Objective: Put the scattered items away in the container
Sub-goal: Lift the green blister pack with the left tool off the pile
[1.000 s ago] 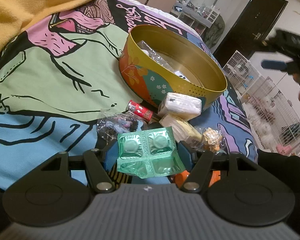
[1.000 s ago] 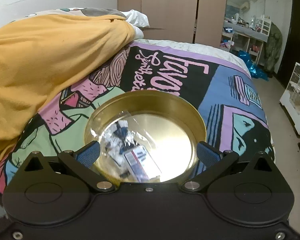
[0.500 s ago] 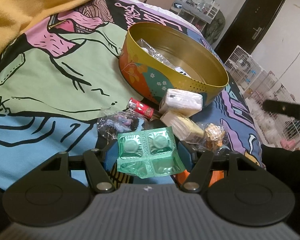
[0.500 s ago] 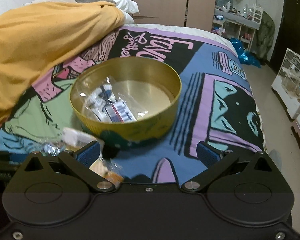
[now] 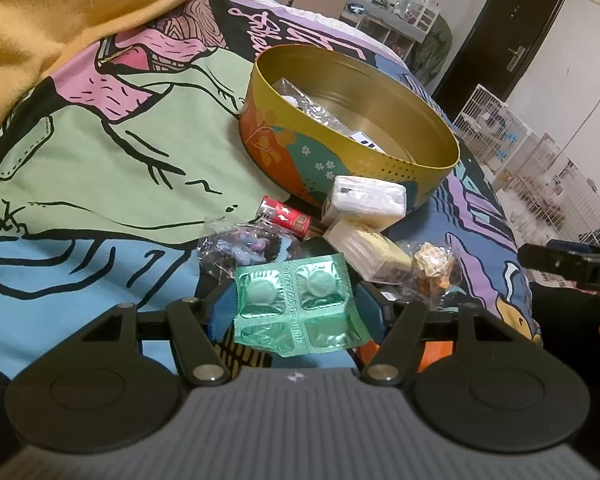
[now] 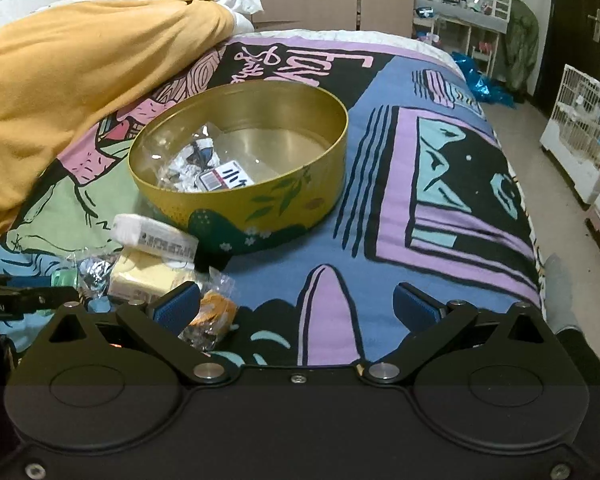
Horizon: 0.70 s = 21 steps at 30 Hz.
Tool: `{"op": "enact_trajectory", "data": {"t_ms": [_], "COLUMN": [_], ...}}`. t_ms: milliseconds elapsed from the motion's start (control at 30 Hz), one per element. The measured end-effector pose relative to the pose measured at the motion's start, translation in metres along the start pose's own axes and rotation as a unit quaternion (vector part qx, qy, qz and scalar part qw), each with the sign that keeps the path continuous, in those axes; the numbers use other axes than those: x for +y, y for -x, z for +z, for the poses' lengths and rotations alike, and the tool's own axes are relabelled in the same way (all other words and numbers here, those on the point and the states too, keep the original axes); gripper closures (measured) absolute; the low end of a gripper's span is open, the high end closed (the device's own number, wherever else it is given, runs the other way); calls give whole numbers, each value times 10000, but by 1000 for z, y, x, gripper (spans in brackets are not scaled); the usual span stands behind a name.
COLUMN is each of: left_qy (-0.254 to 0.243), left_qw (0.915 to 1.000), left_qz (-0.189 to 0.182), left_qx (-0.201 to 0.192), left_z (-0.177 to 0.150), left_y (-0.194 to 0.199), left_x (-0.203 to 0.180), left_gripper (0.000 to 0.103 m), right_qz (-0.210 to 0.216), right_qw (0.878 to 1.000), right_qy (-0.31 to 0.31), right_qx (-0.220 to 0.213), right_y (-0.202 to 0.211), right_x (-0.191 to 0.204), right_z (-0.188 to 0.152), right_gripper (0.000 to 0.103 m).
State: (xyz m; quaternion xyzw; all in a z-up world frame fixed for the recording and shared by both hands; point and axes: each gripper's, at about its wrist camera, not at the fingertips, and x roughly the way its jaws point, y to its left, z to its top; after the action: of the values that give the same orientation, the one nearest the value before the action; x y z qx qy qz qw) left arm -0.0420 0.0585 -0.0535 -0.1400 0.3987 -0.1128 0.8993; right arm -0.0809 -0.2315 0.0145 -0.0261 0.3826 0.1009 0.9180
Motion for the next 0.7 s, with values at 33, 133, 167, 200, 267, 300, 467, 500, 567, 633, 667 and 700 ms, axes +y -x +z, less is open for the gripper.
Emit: {"op": "enact_trajectory", "data": {"t_ms": [33,133,167,200,267,300,467,500,567,633,667,700], "left_qy": [5,1,-4,3,10,8,-42,-65,-105,-151,-172,-191], "left_qw": [10000,10000,10000,10000,10000,10000,10000,10000,9999,9998,9998,9997], "left_qz": [9,22,29,23,29,35,62,67,62,71,66,58], "left_qx": [0,-3,3,6,8,9,13,2,-39,-84,-109,-131], "left_z": [0,0,1,1,2,3,6,7,10,14,17,19], "left_y": [0,1,1,1,1,1,4,5,9,11,12,13], "left_x": [0,-1,-1,-1,-2,-2,-5,-6,-8,-12,-13,-15], "left_gripper": [36,36,36,36,36,36,36,36,36,36,36,36], "right_qz": [8,97,122,136,171,195,331,338,361,384,391,396], "right_qw": [10000,9999,9999,9998,9997,9996,9990,9989,9989,9989,9989,9988], "right_qy": [6,-33,-59,-90,-160,-202,-280,-277,-257,-242,-240,-244], "right_qx": [-15,-72,-85,-92,-89,-93,-135,-142,-135,-134,-135,-137], "right_y": [0,0,0,-1,-3,-4,-7,-7,-8,-9,-9,-9], "right_x": [0,1,1,0,-1,-2,-1,0,2,3,4,4], "right_z": [-1,-1,-1,-1,-2,-3,-4,-5,-5,-6,-6,-6], "right_gripper": [0,0,0,0,0,0,0,0,0,0,0,0]}}
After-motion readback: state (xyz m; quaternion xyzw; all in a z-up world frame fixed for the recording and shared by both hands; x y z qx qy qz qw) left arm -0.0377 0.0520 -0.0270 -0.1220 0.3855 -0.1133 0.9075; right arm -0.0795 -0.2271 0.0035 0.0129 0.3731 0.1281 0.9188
